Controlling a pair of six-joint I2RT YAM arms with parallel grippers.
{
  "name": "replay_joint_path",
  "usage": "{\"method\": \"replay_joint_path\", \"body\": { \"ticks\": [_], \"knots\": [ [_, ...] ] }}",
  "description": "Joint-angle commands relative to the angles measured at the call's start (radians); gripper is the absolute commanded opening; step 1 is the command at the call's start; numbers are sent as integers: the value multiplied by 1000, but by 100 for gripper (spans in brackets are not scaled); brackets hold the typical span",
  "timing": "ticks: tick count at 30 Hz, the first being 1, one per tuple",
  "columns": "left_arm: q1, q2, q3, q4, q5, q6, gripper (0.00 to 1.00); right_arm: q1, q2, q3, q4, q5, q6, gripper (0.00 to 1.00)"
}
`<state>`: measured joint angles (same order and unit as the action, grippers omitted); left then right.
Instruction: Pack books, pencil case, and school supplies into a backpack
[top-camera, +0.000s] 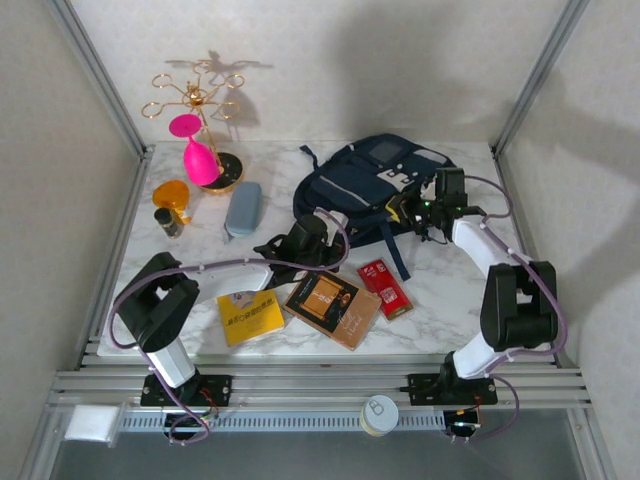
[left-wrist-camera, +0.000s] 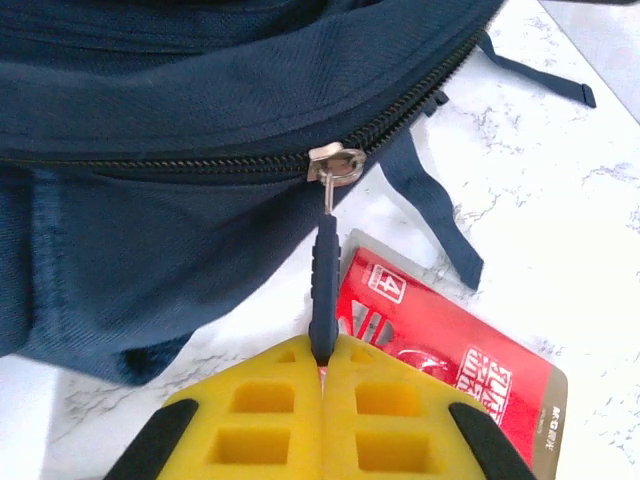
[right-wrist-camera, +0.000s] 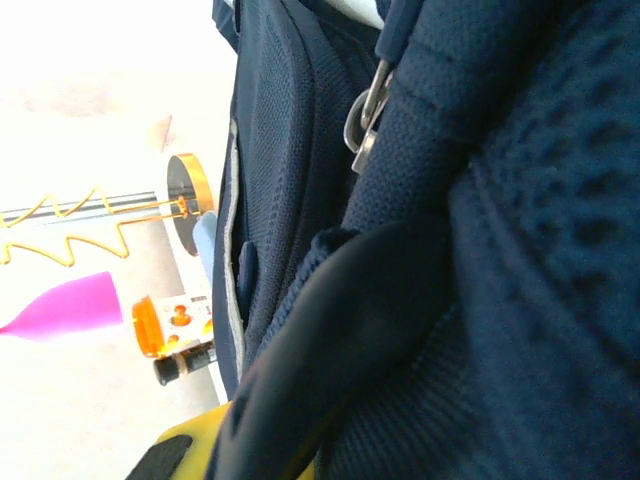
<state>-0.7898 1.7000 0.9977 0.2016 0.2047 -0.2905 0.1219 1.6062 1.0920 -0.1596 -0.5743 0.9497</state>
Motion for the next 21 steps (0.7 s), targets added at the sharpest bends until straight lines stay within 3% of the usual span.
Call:
{"method": "replay_joint_path", "body": {
  "ticks": [1, 7, 10, 12, 16, 21],
  "knots": [
    [-1, -26, -28, -117, 71, 33, 0, 15, 83, 141, 59, 25, -83, 3],
    [-32, -8, 15, -64, 88, 11, 0, 39, 198, 306, -86, 50, -181, 13],
    [-25, 28, 58, -73, 23, -9, 0, 37, 168, 280, -113, 63, -211, 32],
    [-16, 32, 63, -45, -4, -33, 0, 30, 141, 252, -142, 79, -235, 38],
    [8, -1, 39, -14, -10, -16, 0, 11, 91, 163, -127, 67, -239, 36],
    [90, -54, 44, -53, 30, -68, 0, 30, 67, 98, -100, 47, -192, 65]
  ]
}}
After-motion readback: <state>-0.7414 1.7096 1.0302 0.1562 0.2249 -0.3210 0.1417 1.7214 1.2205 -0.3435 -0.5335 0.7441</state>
